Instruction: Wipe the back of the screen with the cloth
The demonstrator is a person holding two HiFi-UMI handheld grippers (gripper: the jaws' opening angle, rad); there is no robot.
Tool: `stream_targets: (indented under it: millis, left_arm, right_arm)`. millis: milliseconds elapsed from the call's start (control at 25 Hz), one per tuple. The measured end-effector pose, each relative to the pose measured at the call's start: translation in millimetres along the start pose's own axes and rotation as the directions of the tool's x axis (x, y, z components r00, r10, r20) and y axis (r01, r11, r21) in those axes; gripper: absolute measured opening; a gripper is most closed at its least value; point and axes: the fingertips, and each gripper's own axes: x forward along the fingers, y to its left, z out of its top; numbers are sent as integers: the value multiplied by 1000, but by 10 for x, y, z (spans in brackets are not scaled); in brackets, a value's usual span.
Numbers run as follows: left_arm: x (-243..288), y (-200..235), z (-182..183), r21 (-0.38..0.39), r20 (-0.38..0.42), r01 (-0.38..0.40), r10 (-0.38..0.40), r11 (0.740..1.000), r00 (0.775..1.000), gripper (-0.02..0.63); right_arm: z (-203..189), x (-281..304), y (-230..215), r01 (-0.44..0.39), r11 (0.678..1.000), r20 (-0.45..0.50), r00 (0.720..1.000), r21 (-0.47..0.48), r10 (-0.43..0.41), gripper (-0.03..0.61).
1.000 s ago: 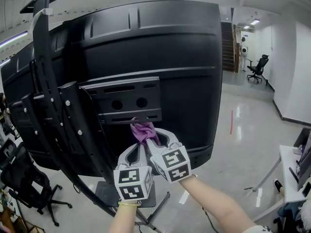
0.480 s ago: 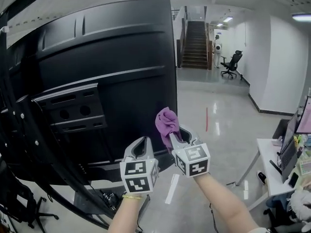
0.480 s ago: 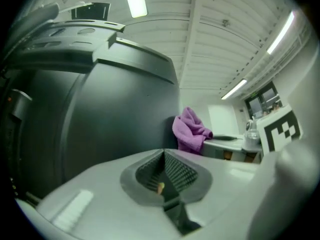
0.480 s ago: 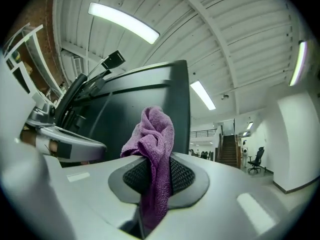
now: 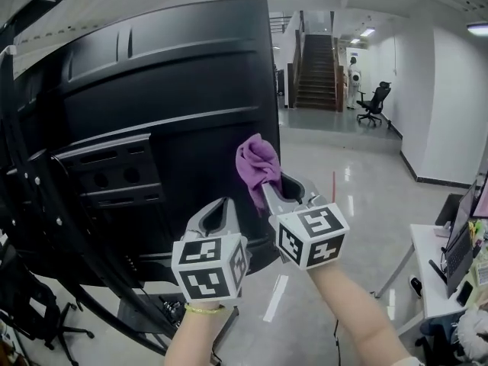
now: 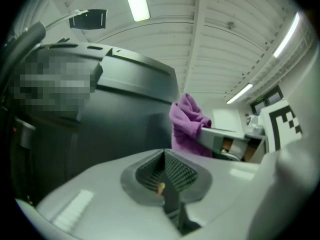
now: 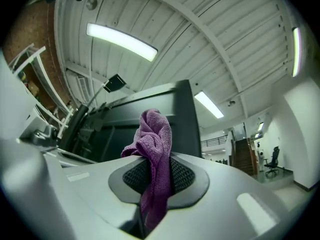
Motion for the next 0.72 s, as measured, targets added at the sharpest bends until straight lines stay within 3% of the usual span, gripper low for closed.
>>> stream_targets:
  millis: [160, 360, 520, 720]
  left_arm:
    - [-230, 158, 393, 28, 33, -42, 42, 999, 999, 6]
    - [-446, 434, 590, 53, 58, -116, 113, 992, 992, 6]
    - [-468, 582, 580, 53, 58, -142, 138, 989, 989, 8]
    - [-295, 469, 531, 41, 60, -107, 104, 993, 993, 8]
  right_arm:
    - [418, 443, 459, -116, 993, 39, 992, -5, 116, 60]
    - [562, 810, 921, -183, 983, 37, 982, 0, 183, 60]
    - [504, 901, 955, -165, 985, 21, 986, -43, 166, 60]
    - [424, 766, 534, -82, 993, 9, 997, -83, 83, 60]
